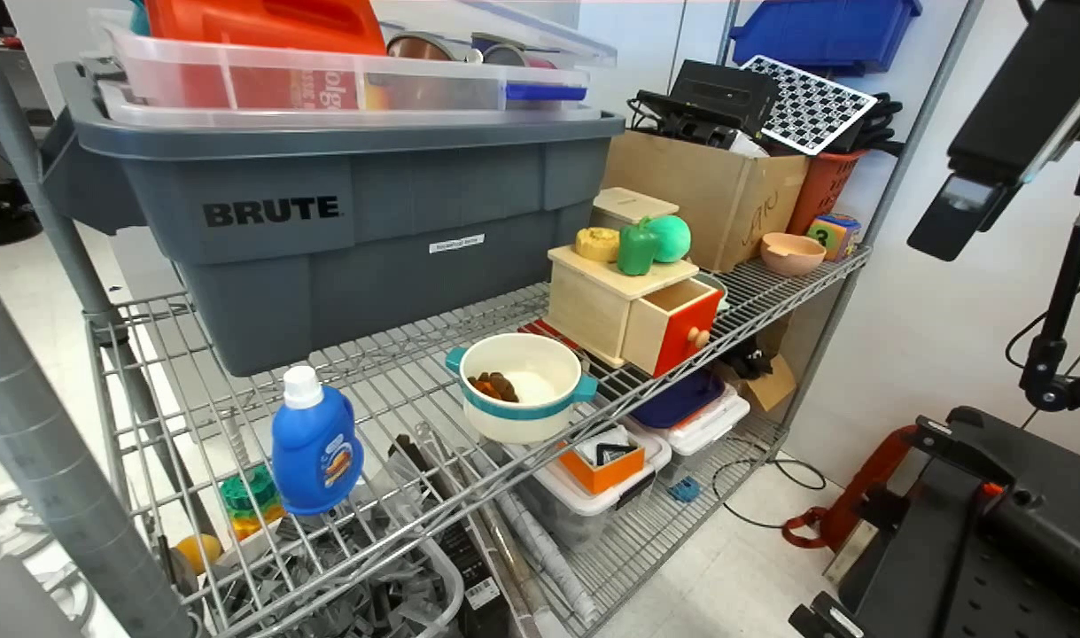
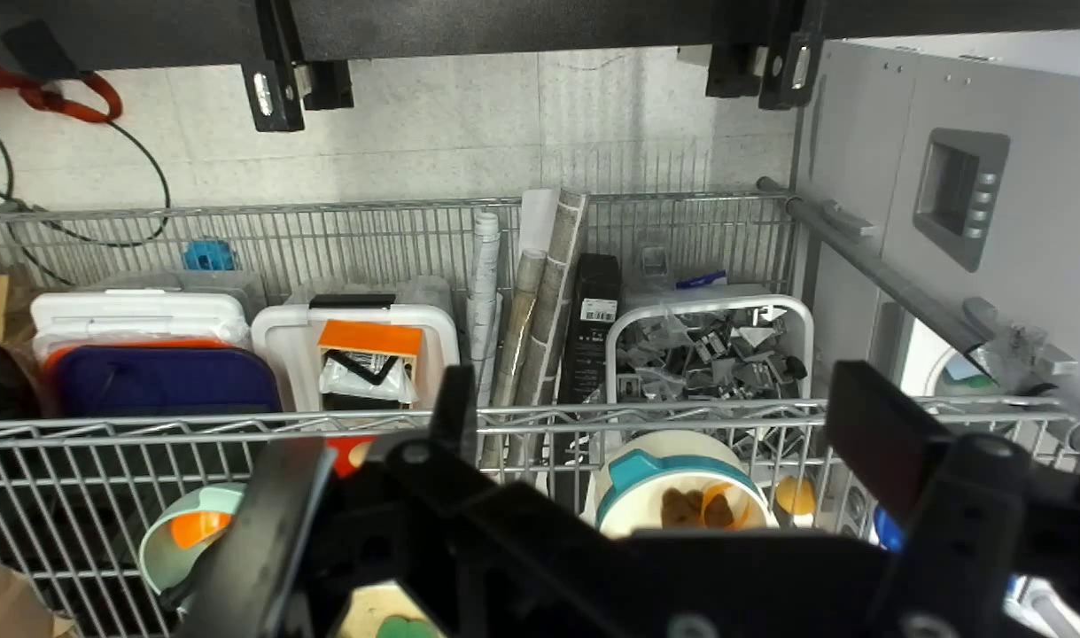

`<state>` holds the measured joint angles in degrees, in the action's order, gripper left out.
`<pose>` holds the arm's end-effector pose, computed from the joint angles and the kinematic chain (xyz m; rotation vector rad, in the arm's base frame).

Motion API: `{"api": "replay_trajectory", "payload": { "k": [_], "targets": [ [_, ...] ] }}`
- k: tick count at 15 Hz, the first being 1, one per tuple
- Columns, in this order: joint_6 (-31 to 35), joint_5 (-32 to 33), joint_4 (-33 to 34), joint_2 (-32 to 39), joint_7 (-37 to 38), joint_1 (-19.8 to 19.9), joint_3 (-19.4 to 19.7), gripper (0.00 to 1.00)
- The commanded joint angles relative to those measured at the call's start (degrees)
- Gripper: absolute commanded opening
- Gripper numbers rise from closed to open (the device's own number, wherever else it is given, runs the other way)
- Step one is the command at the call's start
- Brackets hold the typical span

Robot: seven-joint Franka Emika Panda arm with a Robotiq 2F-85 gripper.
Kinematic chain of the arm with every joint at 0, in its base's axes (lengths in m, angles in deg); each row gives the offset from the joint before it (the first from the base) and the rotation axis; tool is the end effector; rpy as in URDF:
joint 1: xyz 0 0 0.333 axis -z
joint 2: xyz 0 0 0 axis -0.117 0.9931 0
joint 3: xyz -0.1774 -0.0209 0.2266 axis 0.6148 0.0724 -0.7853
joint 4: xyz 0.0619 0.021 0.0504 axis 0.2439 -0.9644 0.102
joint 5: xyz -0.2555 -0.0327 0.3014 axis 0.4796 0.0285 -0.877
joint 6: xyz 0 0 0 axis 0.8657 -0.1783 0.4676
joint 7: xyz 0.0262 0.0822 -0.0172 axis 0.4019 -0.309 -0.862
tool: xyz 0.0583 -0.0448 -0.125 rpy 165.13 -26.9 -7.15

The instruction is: Put the turquoise object in the pot on top of the chest drawer

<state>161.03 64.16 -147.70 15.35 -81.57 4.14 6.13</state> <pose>0.4002 0.0388 0.2837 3.1272 0.0322 0.1804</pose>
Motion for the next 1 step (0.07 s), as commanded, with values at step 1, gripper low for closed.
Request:
{"api": "replay_trajectory", "payload": {
  "k": [1],
  "targets": [
    [-0.1,0.0,0.1,0.0,-0.1,0.1,0.0,1.00]
  ]
}}
